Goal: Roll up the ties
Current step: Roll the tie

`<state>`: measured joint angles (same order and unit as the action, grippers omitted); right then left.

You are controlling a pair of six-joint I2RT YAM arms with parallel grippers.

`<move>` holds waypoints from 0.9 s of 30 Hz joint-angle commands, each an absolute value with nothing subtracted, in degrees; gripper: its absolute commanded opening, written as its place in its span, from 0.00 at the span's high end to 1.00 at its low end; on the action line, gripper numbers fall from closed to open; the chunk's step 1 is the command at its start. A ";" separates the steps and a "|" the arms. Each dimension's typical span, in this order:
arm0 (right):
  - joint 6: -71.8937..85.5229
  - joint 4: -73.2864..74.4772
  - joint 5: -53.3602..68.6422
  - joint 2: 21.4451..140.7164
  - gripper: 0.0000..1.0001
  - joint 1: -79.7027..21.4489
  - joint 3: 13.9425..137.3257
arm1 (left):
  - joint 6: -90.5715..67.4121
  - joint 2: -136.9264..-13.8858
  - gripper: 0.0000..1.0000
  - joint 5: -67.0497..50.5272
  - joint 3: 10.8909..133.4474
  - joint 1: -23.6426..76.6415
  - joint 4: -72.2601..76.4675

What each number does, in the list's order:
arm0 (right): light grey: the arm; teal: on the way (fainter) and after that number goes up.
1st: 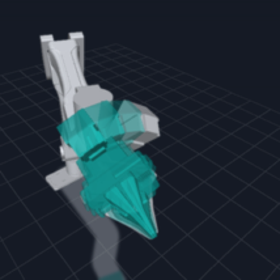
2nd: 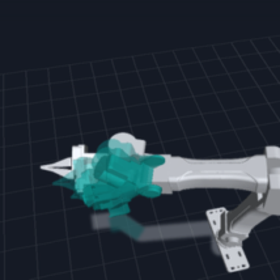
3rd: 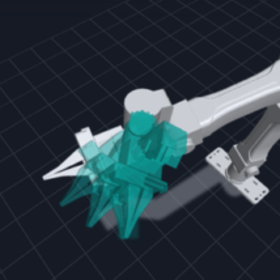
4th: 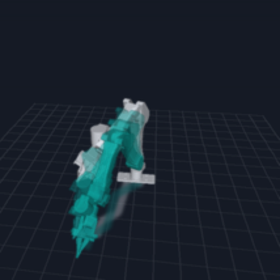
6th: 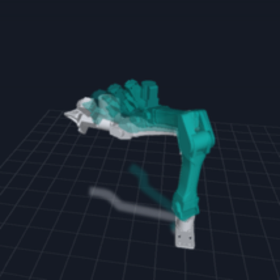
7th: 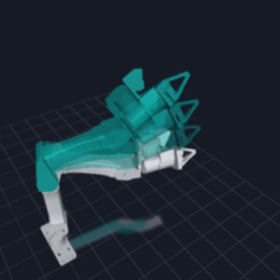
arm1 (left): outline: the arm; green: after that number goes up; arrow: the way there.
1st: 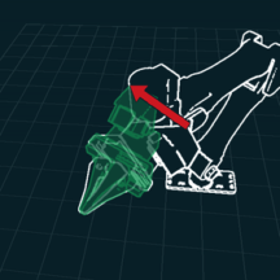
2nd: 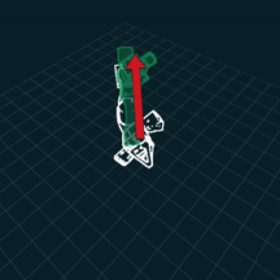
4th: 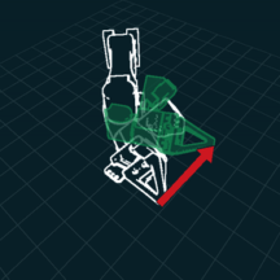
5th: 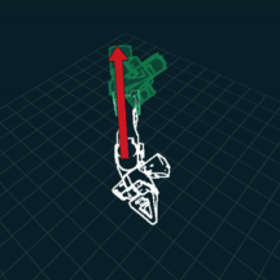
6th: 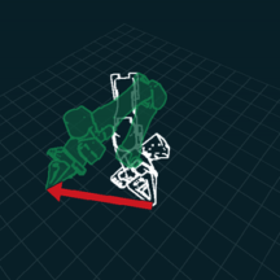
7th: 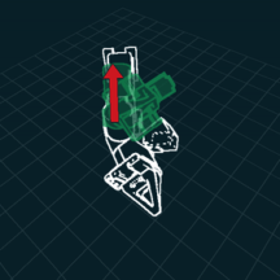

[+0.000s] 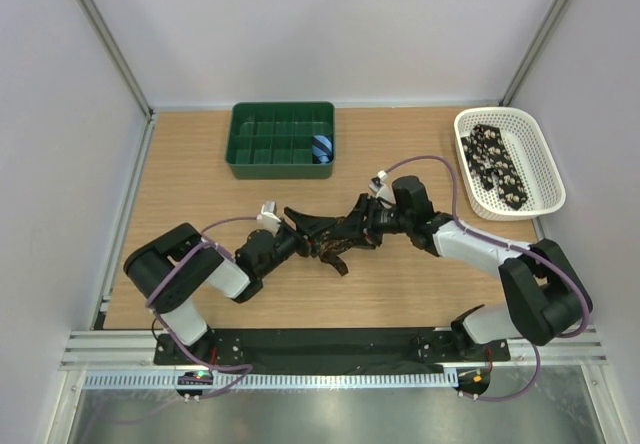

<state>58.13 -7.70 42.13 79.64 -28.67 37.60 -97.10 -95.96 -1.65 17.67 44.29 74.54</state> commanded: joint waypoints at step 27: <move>52.56 -0.90 41.84 69.43 0.96 -27.95 48.60 | -60.54 -50.32 0.00 6.23 20.11 44.56 39.44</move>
